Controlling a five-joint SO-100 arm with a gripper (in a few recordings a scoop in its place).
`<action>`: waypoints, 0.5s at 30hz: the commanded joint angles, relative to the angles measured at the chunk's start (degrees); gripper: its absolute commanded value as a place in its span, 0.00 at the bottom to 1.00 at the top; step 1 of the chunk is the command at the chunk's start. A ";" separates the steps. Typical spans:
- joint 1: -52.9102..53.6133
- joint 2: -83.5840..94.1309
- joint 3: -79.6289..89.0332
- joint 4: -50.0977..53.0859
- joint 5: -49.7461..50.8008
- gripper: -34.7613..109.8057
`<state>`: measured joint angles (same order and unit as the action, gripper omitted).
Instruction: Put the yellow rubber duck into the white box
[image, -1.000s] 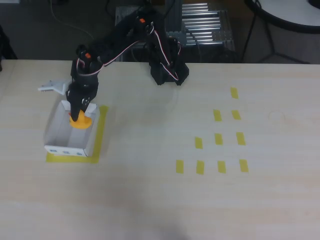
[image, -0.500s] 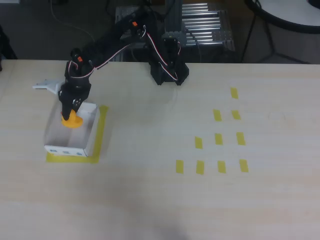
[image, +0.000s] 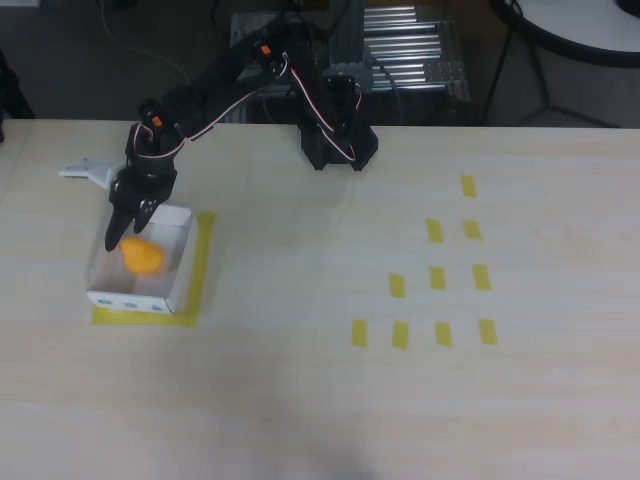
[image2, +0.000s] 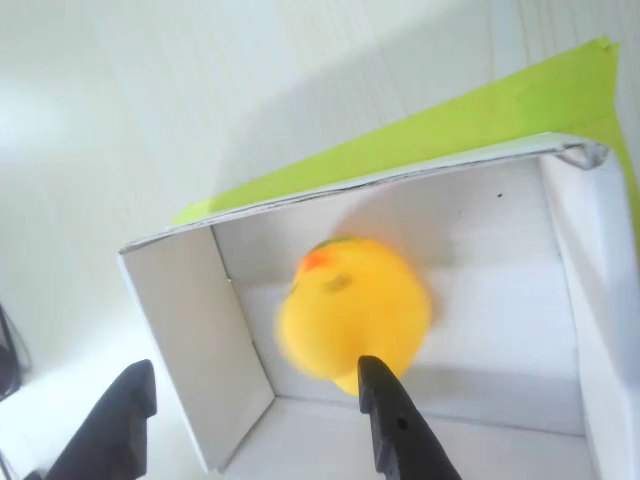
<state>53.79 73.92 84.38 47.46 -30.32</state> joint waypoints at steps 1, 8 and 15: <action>-0.53 1.58 -4.13 -0.97 -0.70 0.42; -8.88 17.75 -3.96 5.54 10.11 0.24; -29.00 53.17 6.77 3.16 23.47 0.24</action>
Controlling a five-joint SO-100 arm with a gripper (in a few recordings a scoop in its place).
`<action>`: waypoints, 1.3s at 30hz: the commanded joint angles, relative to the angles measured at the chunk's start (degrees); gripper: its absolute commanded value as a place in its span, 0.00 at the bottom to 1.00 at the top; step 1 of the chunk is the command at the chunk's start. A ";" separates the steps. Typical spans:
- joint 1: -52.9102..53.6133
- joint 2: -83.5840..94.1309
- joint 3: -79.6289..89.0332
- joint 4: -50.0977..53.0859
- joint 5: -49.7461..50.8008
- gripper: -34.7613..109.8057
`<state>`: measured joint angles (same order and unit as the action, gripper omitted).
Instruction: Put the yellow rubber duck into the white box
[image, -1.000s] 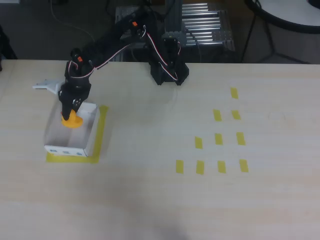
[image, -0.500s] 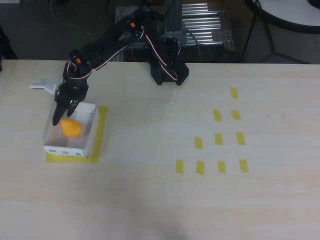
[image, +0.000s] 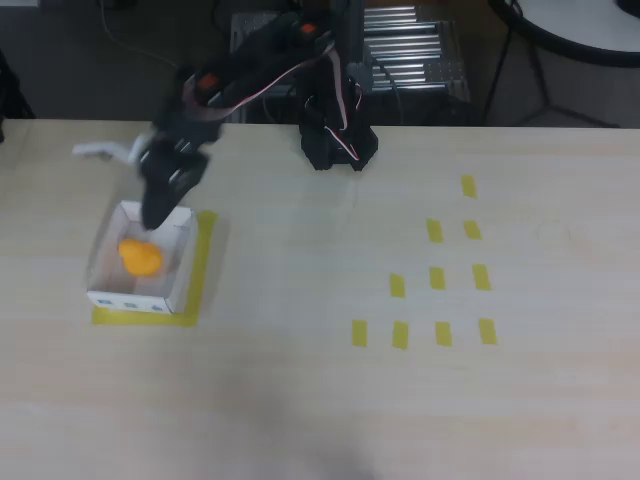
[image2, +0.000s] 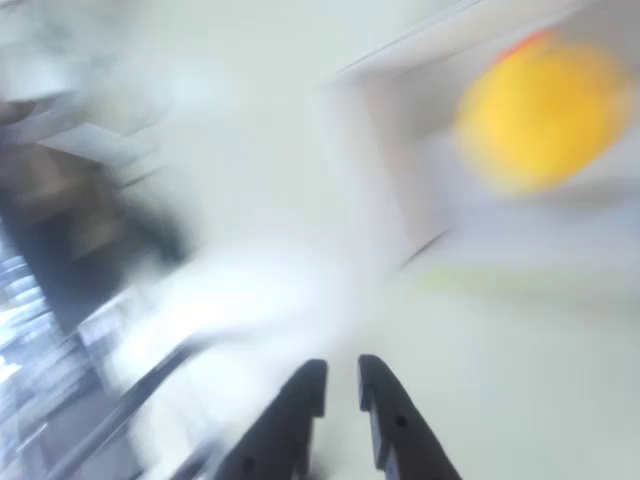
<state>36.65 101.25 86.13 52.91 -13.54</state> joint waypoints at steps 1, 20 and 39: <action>-15.47 31.46 9.23 -4.83 7.91 0.24; -44.47 89.74 85.87 3.69 29.44 0.24; -41.75 89.91 89.12 5.62 30.15 0.27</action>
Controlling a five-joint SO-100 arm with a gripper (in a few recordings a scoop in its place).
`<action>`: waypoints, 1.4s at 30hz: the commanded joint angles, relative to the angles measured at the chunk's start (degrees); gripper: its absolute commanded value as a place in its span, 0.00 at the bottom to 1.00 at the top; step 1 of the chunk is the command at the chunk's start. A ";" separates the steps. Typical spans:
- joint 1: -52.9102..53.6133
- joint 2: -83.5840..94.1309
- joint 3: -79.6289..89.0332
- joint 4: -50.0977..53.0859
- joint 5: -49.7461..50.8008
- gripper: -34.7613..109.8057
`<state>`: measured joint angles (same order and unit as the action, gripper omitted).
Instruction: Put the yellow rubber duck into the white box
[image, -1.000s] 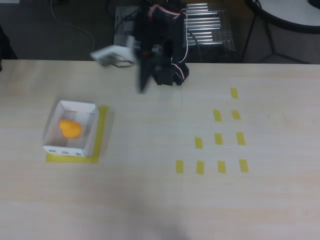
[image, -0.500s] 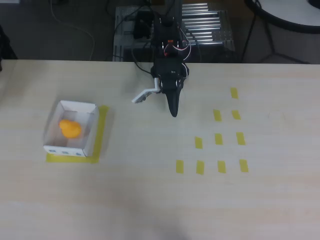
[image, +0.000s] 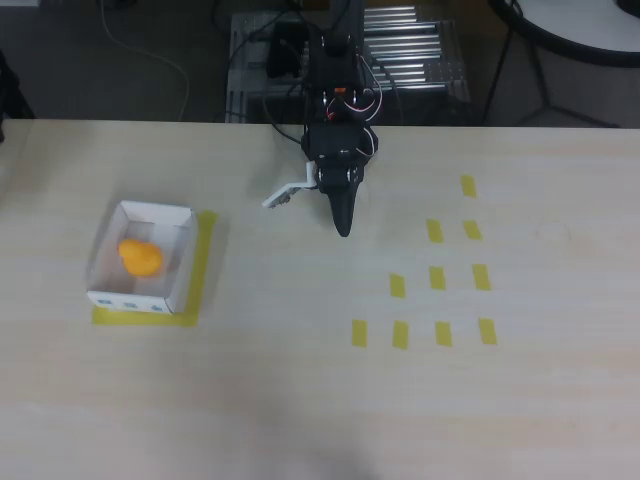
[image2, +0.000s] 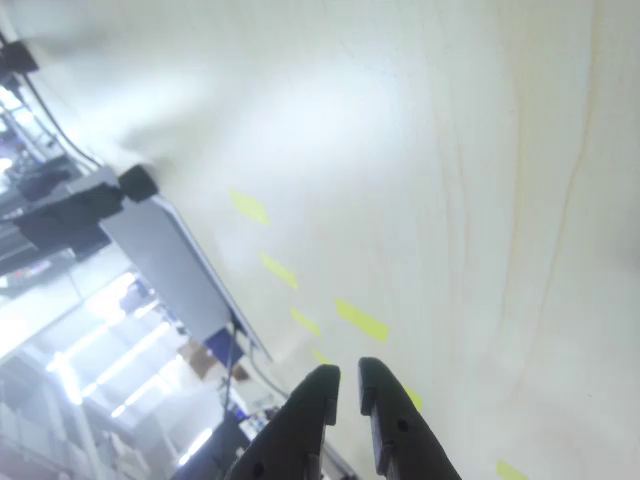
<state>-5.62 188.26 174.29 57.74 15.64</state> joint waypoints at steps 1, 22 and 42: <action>0.53 2.90 0.97 0.79 0.97 0.27; 0.53 2.90 0.97 0.79 0.97 0.24; 0.53 2.90 0.97 0.79 0.97 0.24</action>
